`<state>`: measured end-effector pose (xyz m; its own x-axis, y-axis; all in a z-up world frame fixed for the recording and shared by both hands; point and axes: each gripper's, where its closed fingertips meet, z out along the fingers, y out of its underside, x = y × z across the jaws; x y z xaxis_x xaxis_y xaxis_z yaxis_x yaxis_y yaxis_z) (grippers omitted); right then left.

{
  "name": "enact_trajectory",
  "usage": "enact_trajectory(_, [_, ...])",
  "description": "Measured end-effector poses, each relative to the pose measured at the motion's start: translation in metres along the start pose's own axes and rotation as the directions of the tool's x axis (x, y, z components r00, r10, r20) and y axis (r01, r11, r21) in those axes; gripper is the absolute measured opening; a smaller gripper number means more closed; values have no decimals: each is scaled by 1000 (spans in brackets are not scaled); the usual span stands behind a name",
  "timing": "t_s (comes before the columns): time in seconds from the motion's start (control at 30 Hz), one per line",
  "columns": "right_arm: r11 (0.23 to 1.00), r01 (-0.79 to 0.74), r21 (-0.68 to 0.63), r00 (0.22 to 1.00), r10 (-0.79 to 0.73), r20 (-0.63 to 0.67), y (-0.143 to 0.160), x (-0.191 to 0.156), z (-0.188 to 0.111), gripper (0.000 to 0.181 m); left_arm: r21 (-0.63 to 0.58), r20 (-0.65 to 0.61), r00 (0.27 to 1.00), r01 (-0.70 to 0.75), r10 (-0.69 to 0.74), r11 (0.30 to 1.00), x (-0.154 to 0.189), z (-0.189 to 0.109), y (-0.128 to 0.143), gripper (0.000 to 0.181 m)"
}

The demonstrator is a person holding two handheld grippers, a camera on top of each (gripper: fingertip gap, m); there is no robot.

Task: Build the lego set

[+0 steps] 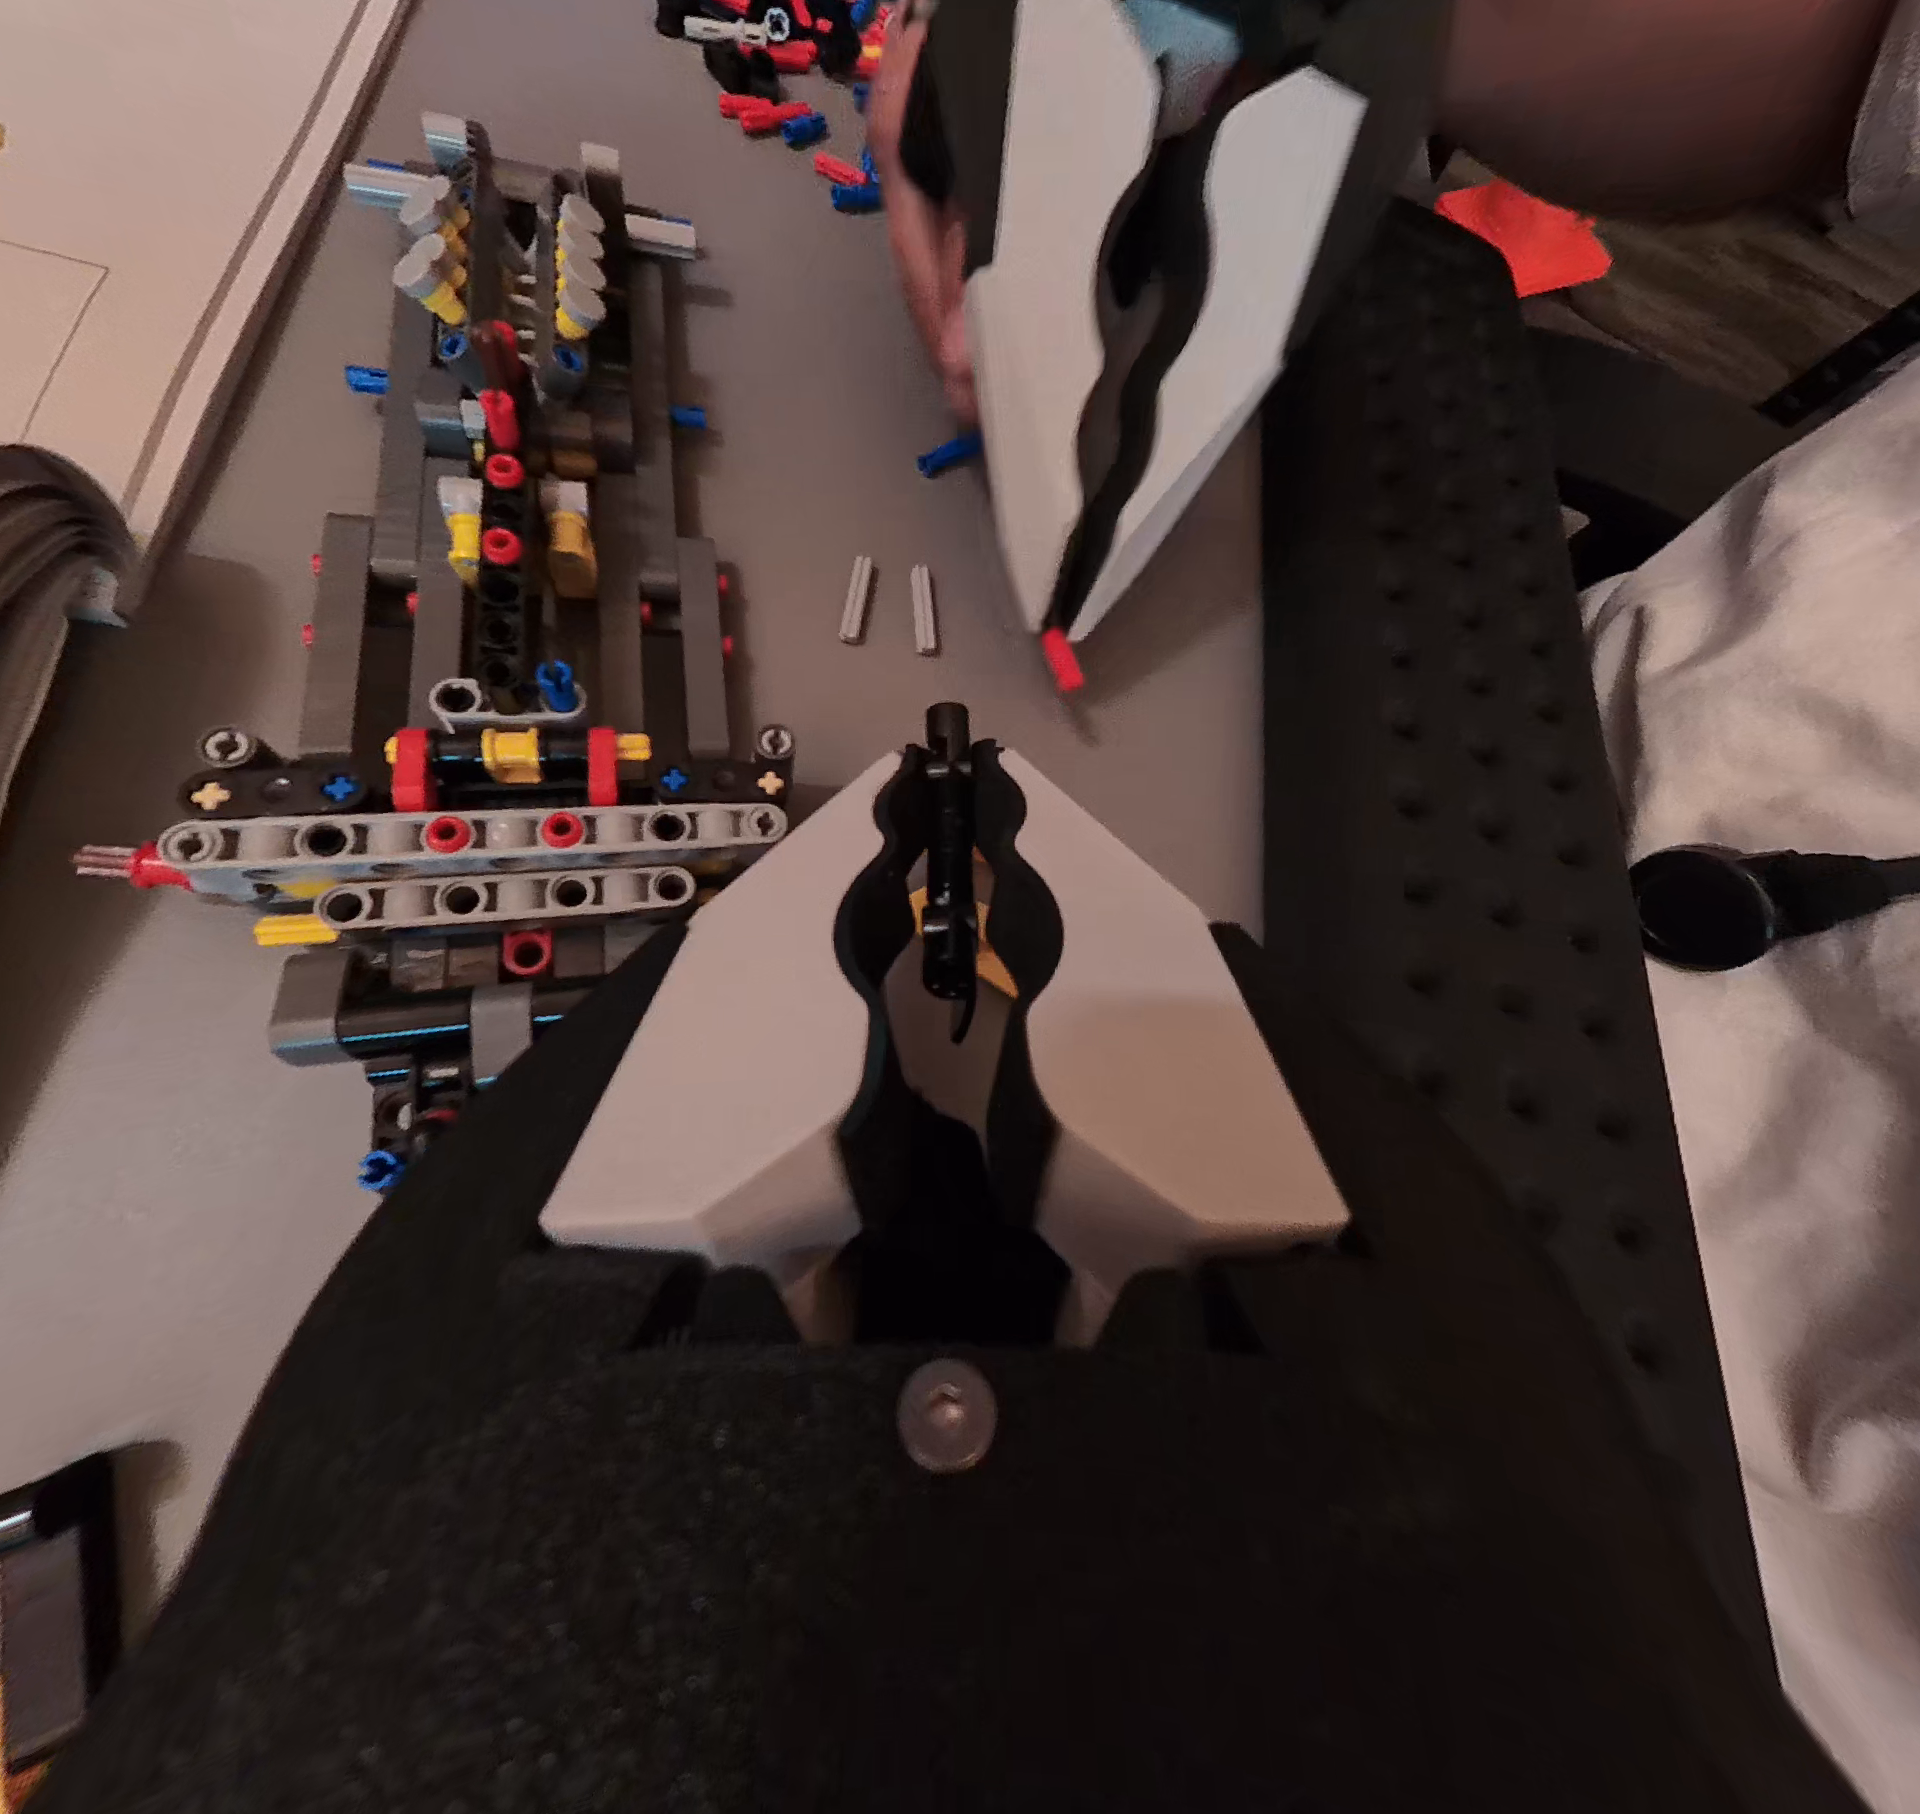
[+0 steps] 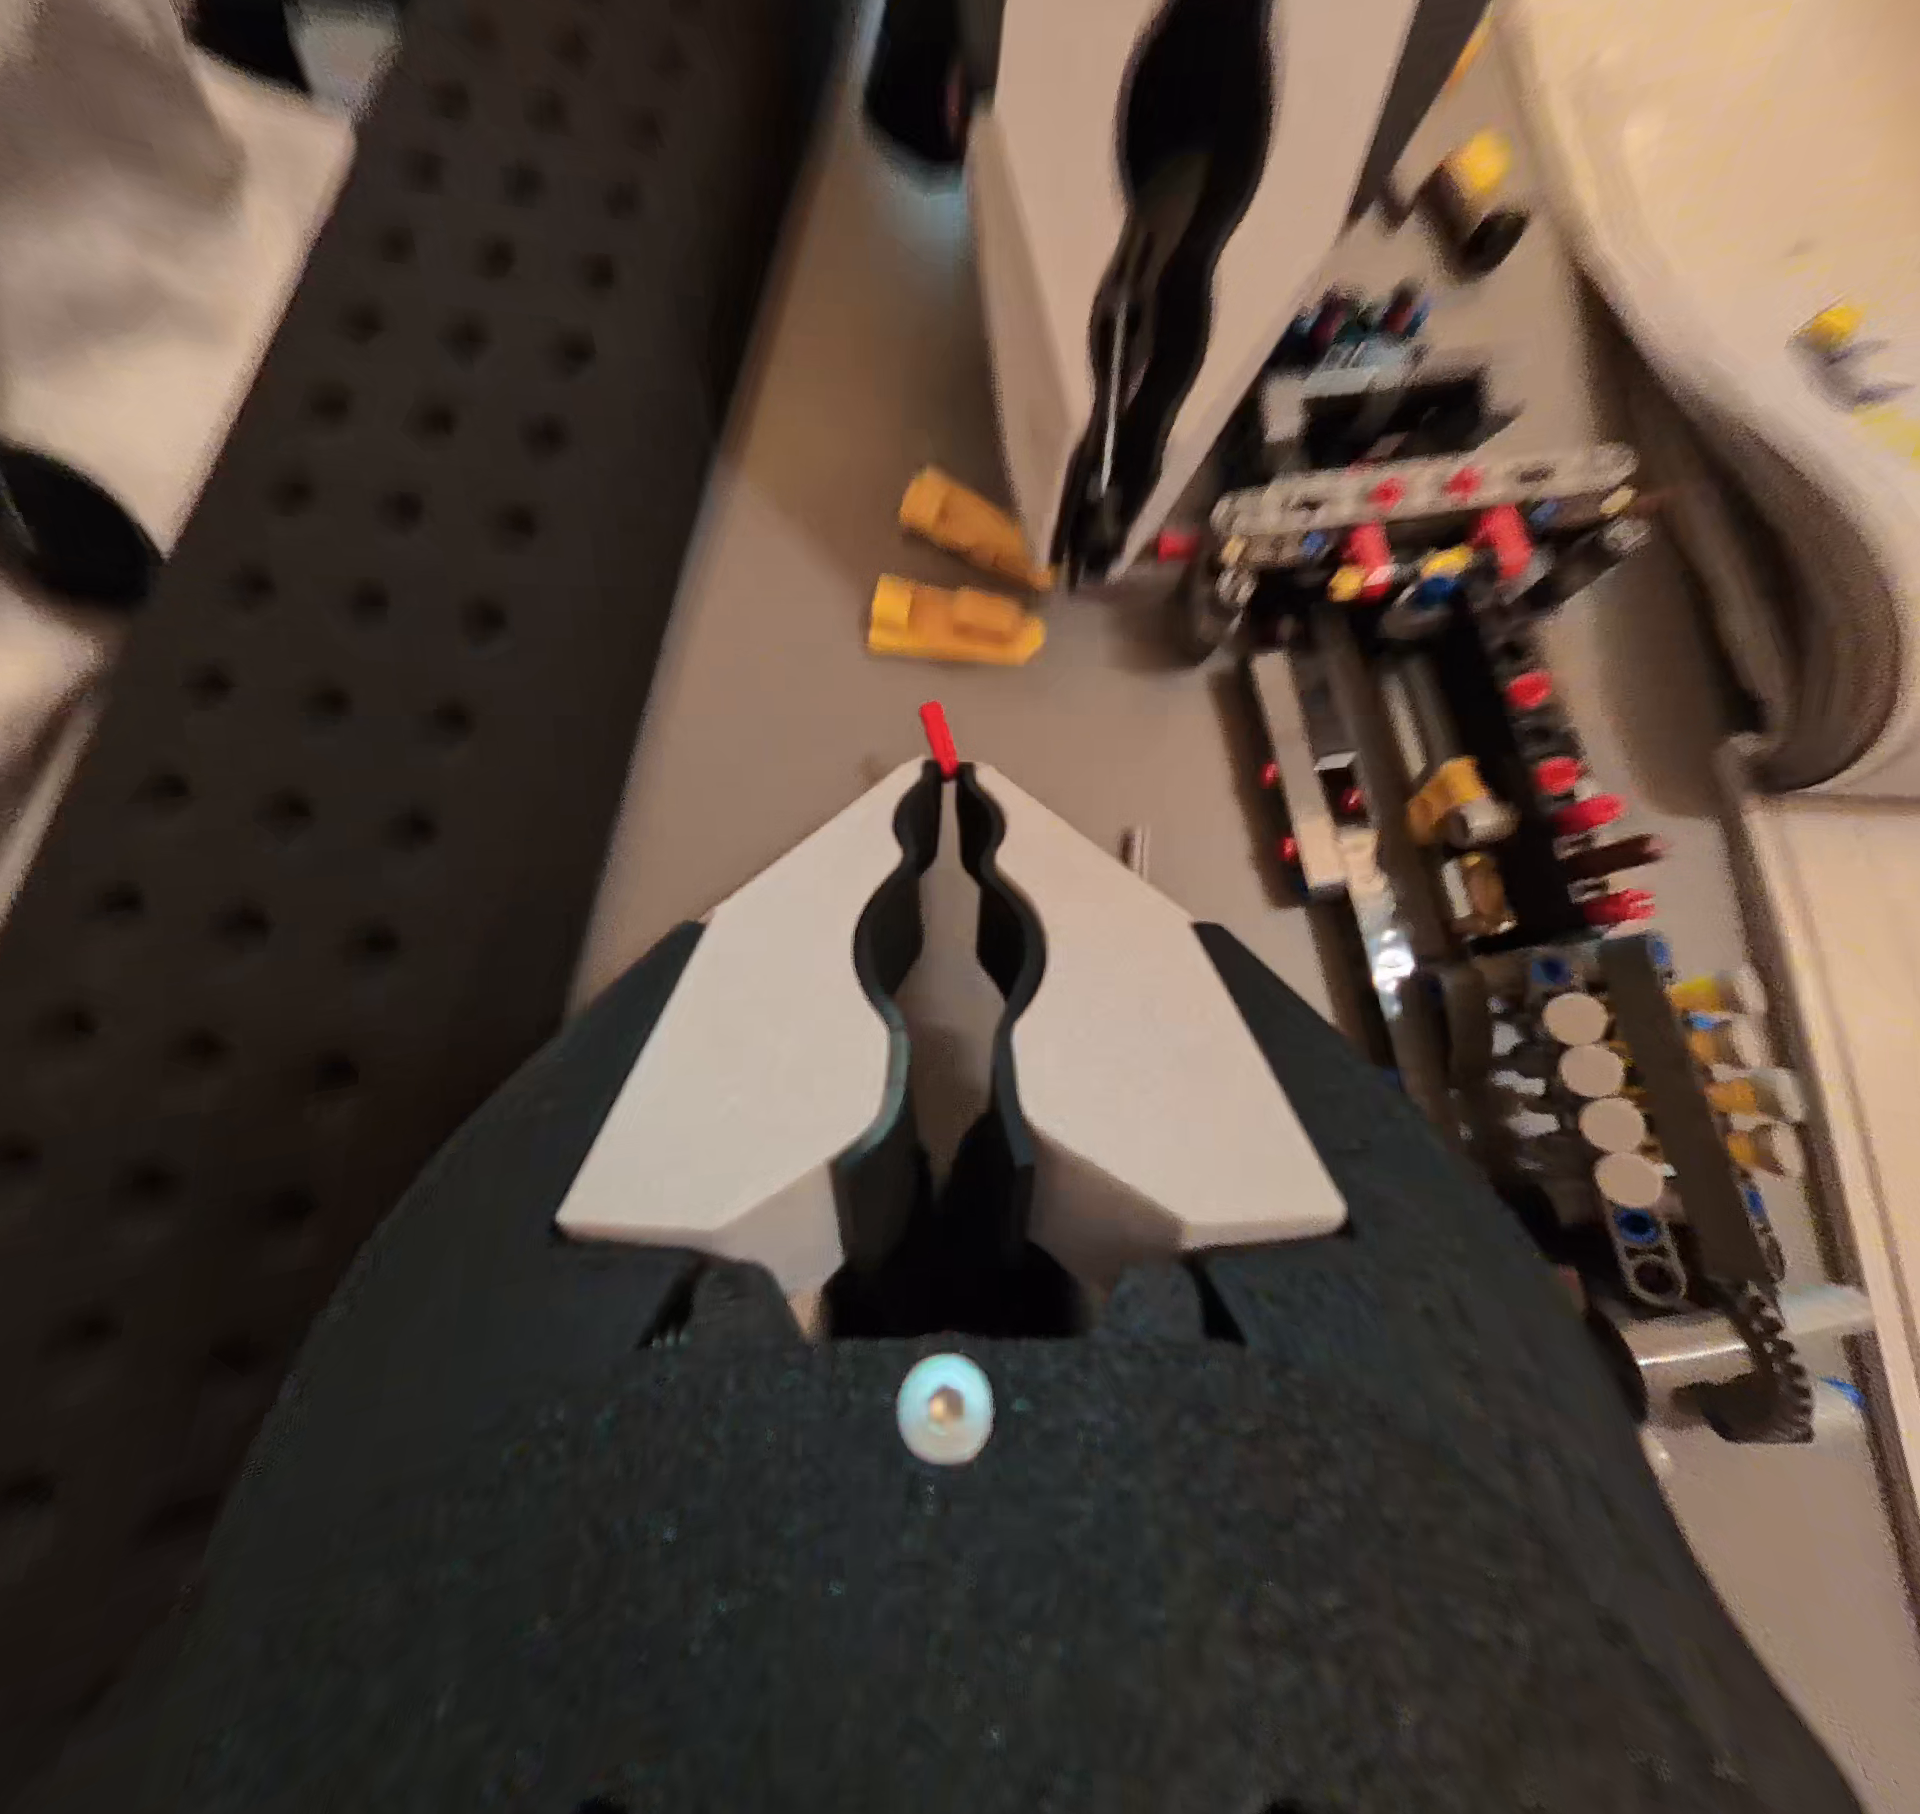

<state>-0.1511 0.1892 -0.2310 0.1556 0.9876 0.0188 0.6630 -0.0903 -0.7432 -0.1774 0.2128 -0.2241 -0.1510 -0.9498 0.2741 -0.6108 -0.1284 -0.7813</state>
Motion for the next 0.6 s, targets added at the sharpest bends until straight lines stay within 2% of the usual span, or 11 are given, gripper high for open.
enact_trajectory(0.1, [984, -118, 133, 983, 135, -123, -29, 9, -5, 2, 13, -1, 1000, 17, -17, 1000, 1, 1, -2, 6])
enact_trajectory(0.23, [921, -212, 326, 929, 294, -224, -57, 18, -6, 2, 50, -28, 999, 46, -45, 998, 5, 0, -9, 6])
enact_trajectory(0.37, [927, -203, 316, 877, 315, -363, -52, 23, -1, 2, 74, -49, 995, 88, -85, 993, 6, -2, -13, 7])
enact_trajectory(0.6, [932, -230, 281, 854, 332, -400, -42, 24, 4, 2, 66, -21, 996, 92, -91, 994, 2, -2, -11, 6])
